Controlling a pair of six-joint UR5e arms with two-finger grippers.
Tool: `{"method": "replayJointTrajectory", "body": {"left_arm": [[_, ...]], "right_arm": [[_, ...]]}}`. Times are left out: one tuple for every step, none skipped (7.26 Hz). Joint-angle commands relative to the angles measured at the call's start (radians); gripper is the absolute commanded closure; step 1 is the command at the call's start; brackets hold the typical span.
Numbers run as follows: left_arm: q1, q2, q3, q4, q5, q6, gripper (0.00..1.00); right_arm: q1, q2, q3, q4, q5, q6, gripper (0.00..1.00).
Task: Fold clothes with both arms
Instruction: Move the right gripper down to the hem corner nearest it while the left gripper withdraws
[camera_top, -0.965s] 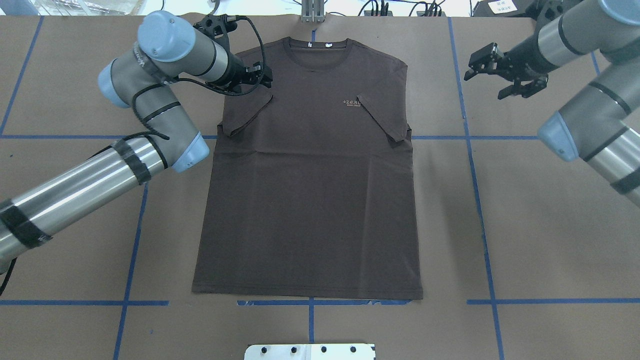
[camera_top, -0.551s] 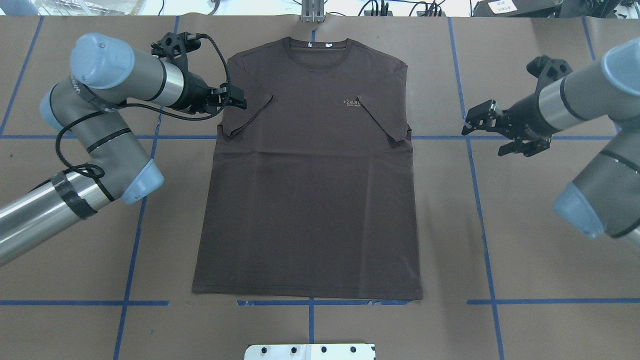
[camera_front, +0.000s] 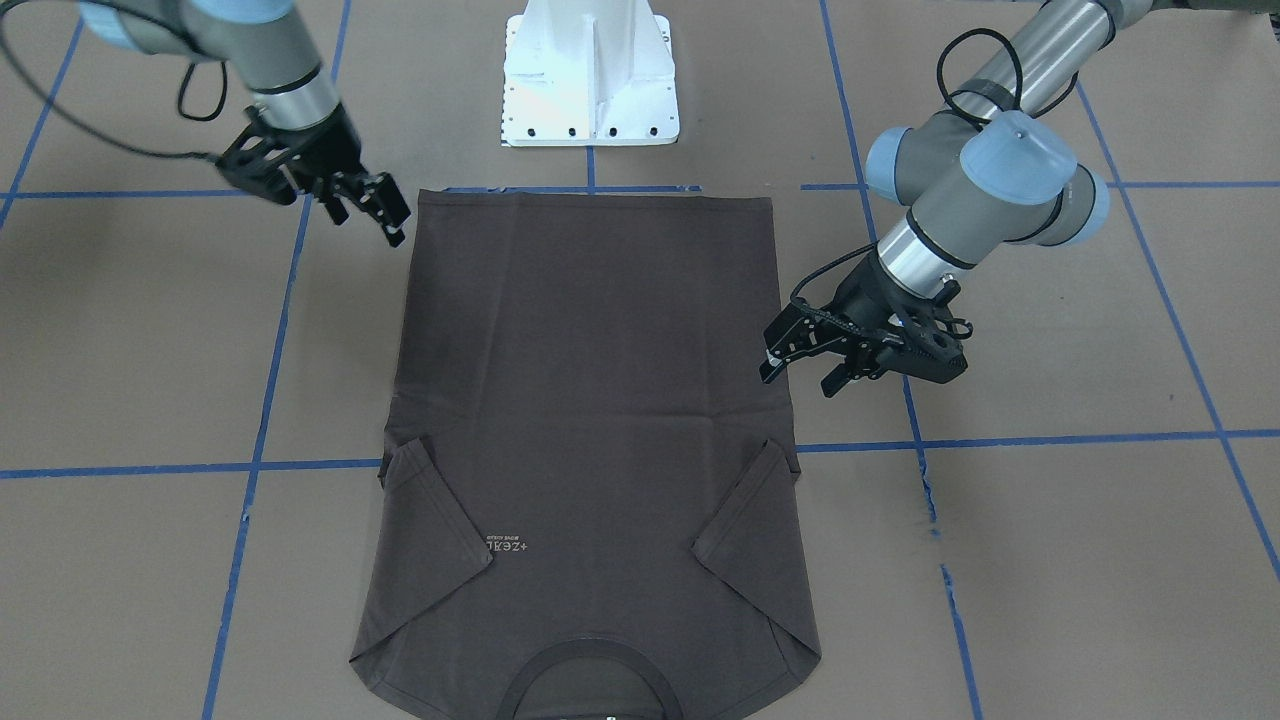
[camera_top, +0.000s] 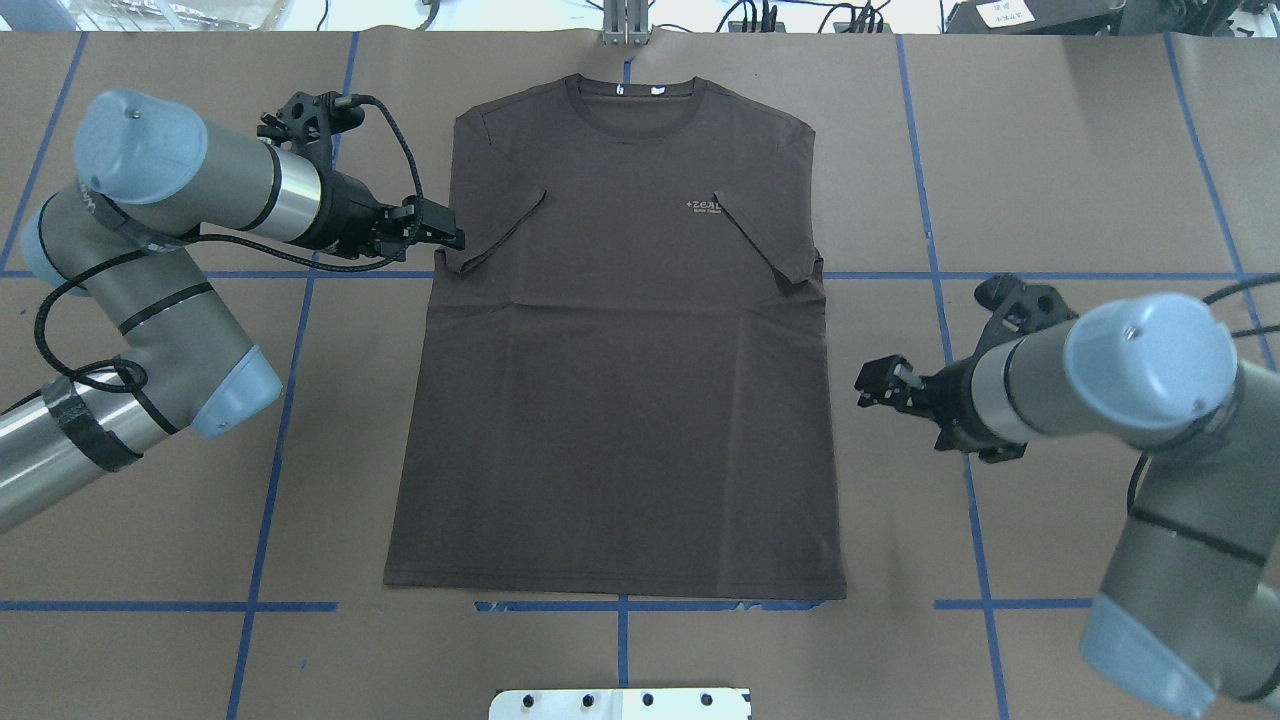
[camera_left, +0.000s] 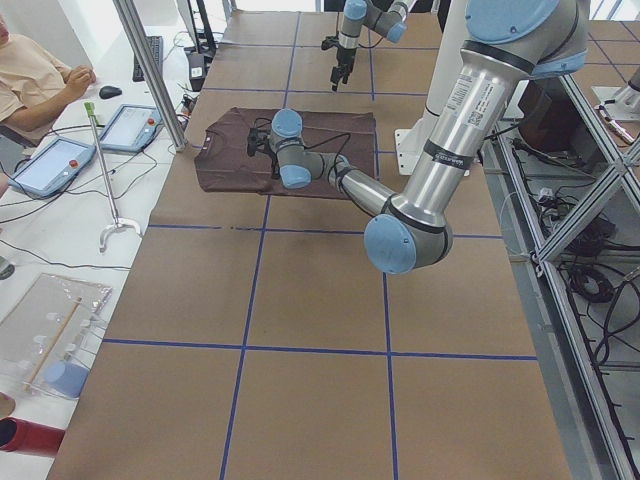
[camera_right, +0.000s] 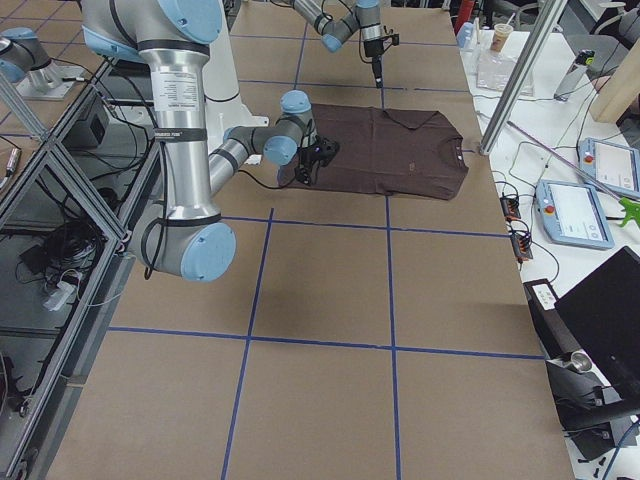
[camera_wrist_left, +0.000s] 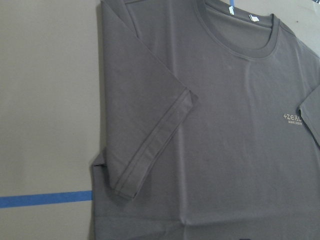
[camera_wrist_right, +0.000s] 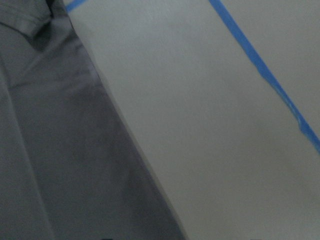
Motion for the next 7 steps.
{"method": "replayJointTrajectory", "body": {"left_arm": [[0.001,0.012,-0.012,0.0,0.011,0.0,0.02],[0.001,0.014,-0.006,0.0,0.011,0.001,0.02],[0.001,0.014,-0.007,0.0,0.011,0.0,0.01],[0.0,0.014,-0.01,0.0,0.011,-0.002,0.01],[0.001,0.032,-0.016,-0.003,0.009,0.0,0.01],[0.001,0.032,-0.015,-0.005,0.011,0.0,0.01],[0.001,0.032,-0.012,-0.006,0.011,0.001,0.01]], "right_arm": [[-0.234,0.001,0.012,-0.079,-0.212,0.285,0.15],[-0.275,0.012,0.016,-0.126,-0.258,0.364,0.2],[-0.311,0.013,0.01,-0.133,-0.278,0.393,0.21],[-0.332,0.015,0.008,-0.183,-0.287,0.435,0.23],[-0.333,0.03,0.01,-0.196,-0.286,0.437,0.3],[-0.325,0.053,0.002,-0.216,-0.284,0.432,0.34],[-0.307,0.055,0.004,-0.233,-0.283,0.424,0.34]]}}
